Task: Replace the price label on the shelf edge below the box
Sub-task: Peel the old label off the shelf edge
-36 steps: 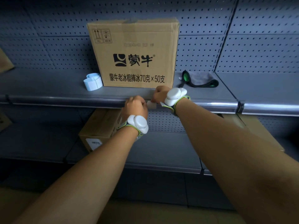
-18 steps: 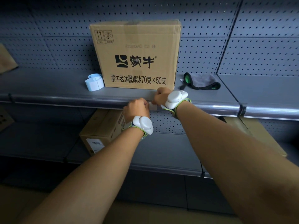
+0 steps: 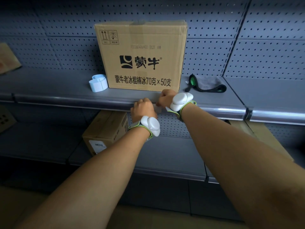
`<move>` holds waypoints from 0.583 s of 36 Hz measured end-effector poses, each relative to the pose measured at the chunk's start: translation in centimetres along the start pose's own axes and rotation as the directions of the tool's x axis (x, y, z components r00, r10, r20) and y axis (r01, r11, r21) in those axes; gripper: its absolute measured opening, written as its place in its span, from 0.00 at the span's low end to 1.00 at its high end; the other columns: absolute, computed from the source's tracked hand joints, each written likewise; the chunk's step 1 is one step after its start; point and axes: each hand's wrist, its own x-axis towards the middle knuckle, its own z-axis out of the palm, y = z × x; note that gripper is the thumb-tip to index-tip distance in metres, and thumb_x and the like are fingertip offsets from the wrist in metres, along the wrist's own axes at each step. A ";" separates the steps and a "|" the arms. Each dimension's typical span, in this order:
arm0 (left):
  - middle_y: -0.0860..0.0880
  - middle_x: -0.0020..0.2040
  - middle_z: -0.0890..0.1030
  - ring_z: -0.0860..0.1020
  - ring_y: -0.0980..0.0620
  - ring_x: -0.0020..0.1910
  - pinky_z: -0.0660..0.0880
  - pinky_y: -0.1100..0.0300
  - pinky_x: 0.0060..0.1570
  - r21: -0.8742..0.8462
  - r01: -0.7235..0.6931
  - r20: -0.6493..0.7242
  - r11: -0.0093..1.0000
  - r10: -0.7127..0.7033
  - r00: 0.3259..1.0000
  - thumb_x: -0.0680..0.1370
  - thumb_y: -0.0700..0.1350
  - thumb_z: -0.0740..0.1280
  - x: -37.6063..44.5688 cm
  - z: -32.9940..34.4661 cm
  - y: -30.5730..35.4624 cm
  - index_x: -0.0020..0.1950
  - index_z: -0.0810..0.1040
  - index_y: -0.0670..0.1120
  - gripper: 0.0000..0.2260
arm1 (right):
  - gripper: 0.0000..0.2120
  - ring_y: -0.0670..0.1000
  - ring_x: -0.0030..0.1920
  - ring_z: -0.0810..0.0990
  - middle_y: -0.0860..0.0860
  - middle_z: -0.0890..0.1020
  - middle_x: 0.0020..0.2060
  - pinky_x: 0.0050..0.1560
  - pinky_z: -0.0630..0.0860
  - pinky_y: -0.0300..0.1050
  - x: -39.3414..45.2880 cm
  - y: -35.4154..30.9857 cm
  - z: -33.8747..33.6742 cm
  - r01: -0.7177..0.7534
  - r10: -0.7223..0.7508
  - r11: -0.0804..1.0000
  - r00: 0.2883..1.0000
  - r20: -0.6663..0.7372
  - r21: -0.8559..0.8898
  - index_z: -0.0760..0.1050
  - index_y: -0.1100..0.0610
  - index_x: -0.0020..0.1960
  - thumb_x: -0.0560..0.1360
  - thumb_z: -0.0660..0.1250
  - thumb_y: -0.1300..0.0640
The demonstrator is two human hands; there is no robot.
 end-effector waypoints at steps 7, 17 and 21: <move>0.40 0.59 0.75 0.71 0.38 0.60 0.71 0.47 0.55 -0.084 -0.029 -0.020 0.996 0.028 0.999 0.77 0.41 0.61 -0.1 0.2 -0.7 0.56 0.76 0.41 0.10 | 0.11 0.56 0.45 0.76 0.52 0.76 0.37 0.57 0.72 0.47 0.5 -0.1 0.3 -0.006 0.006 1.000 1.000 -0.012 0.010 0.66 0.51 0.34 0.70 0.68 0.55; 0.44 0.47 0.84 0.80 0.42 0.49 0.78 0.50 0.47 -0.347 -0.068 -0.155 0.935 0.015 0.988 0.75 0.46 0.69 -0.9 0.3 -2.2 0.47 0.83 0.45 0.06 | 0.07 0.56 0.45 0.74 0.56 0.76 0.43 0.48 0.71 0.46 0.6 -0.1 0.2 0.014 -0.015 0.999 1.000 0.015 0.044 0.71 0.56 0.41 0.71 0.70 0.59; 0.43 0.47 0.84 0.80 0.41 0.48 0.79 0.50 0.46 -0.275 -0.039 -0.092 0.961 0.015 0.996 0.76 0.47 0.67 -0.5 -0.3 -1.9 0.47 0.83 0.47 0.07 | 0.10 0.56 0.45 0.74 0.56 0.76 0.43 0.48 0.71 0.45 0.7 -0.2 0.1 0.006 -0.007 1.000 1.000 0.012 0.030 0.69 0.55 0.38 0.71 0.70 0.59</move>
